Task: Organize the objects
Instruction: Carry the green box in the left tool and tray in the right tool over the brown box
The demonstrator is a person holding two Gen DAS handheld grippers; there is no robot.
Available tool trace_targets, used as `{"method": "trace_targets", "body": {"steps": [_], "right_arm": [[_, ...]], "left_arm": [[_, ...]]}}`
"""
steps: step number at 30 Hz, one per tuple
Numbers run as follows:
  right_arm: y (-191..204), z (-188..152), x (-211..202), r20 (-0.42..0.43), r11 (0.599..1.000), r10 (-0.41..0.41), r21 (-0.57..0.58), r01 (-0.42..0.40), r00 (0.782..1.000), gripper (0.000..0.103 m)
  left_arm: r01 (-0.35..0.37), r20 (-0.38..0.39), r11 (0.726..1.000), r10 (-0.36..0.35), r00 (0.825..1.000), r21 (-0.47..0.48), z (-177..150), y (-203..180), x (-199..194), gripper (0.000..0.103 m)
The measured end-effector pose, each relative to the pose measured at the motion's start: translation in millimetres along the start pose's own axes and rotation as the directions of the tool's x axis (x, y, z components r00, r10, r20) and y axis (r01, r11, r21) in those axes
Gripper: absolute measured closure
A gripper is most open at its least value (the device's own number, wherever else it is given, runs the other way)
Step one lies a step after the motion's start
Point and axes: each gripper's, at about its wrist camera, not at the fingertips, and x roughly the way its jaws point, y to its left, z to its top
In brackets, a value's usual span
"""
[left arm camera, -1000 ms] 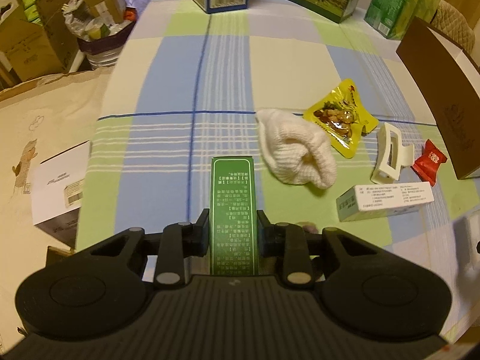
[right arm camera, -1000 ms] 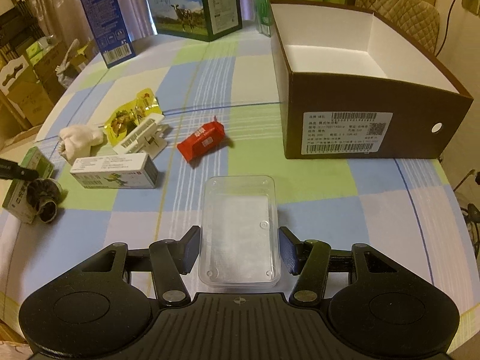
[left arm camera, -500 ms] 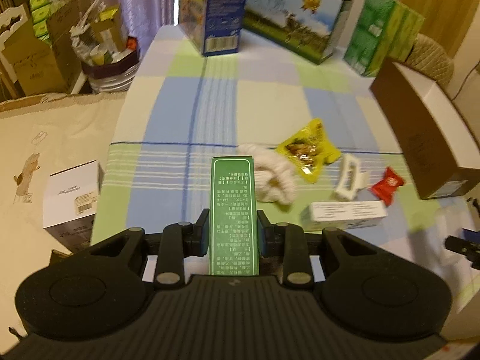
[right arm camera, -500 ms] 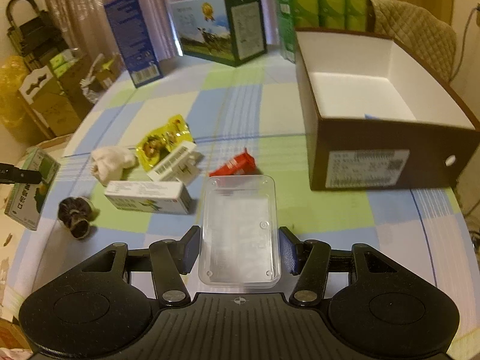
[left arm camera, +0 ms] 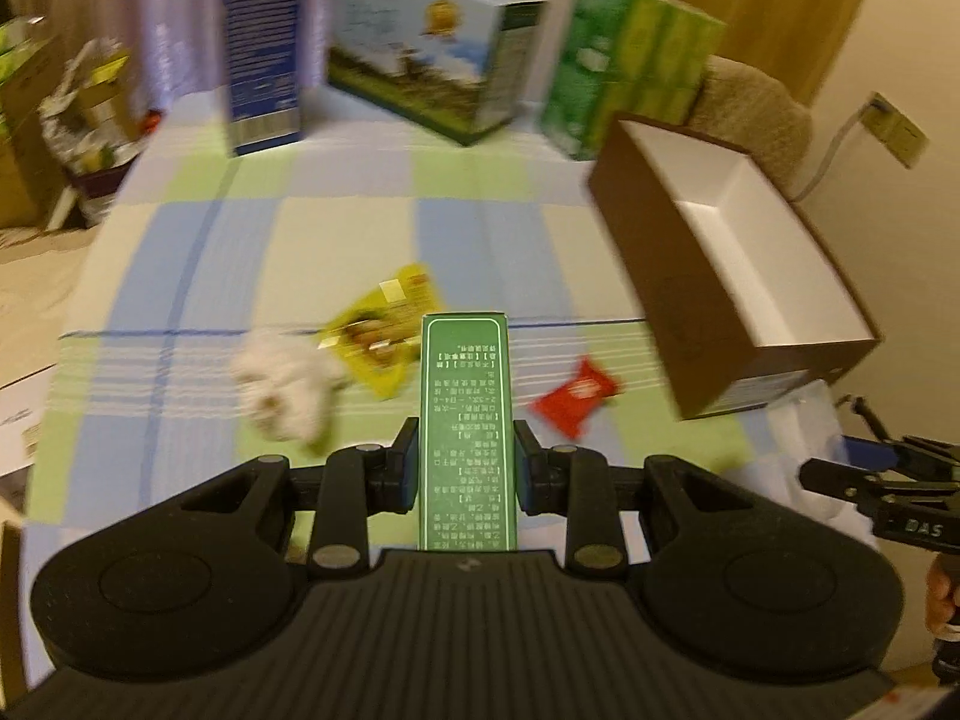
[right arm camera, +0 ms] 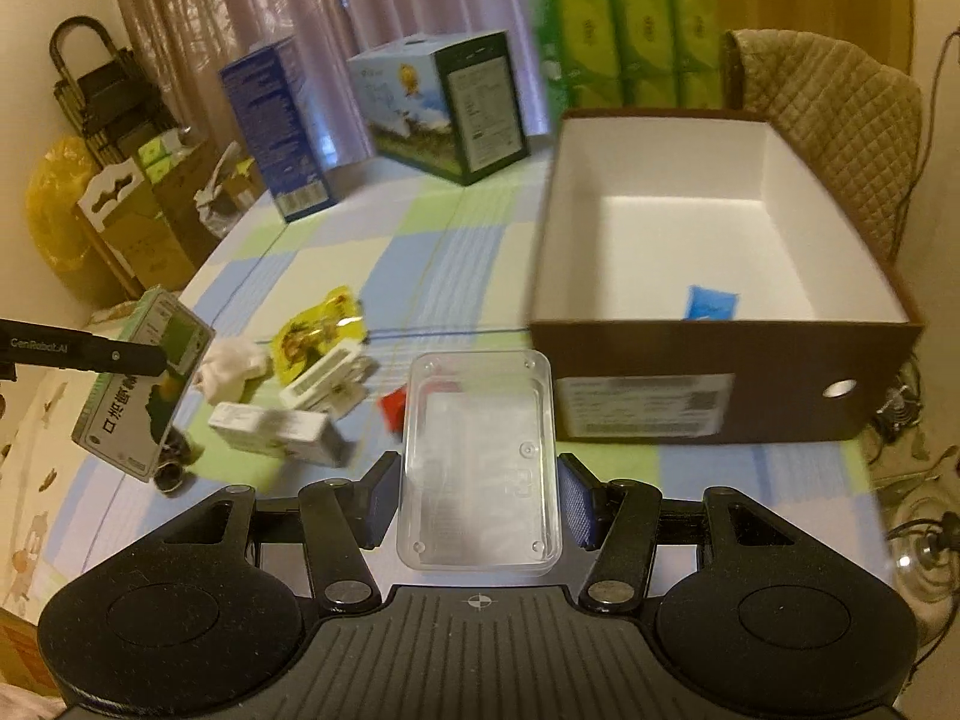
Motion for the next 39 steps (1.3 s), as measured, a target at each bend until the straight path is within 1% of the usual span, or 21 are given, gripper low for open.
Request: {"method": "trace_targets", "body": {"steps": [8,14,20,23,30,39], "right_arm": [[-63.2,20.1,-27.3,0.033,0.999,-0.038,0.020,0.037,0.999,0.051],[-99.6,38.4,-38.0,0.060,0.998,-0.054,0.021,0.053,0.997,0.051],[-125.0,61.4,-37.4,0.092,0.998,-0.060,0.001,0.060,0.994,0.051],[-137.3,73.3,-33.0,0.103,0.998,-0.060,-0.004,0.061,0.993,0.051],[-157.7,99.1,-10.0,0.100,0.998,-0.063,-0.010,0.064,0.993,0.051],[-179.2,113.4,16.9,0.062,0.997,-0.076,-0.011,0.076,0.995,0.051]], "left_arm": [[0.096,0.022,0.992,-0.098,0.995,0.078,25.5,-95.1,24.1,0.078],[0.133,0.039,0.984,-0.139,0.990,0.121,43.9,-151.4,42.2,0.078],[0.143,0.068,0.976,-0.156,0.985,0.162,70.6,-197.8,58.9,0.078],[0.143,0.070,0.977,-0.156,0.985,0.159,84.6,-214.7,72.9,0.078],[0.101,0.054,0.987,-0.108,0.993,0.124,107.3,-236.1,109.3,0.078],[0.050,0.005,0.993,-0.050,0.999,0.111,113.4,-248.6,147.6,0.078]]}}
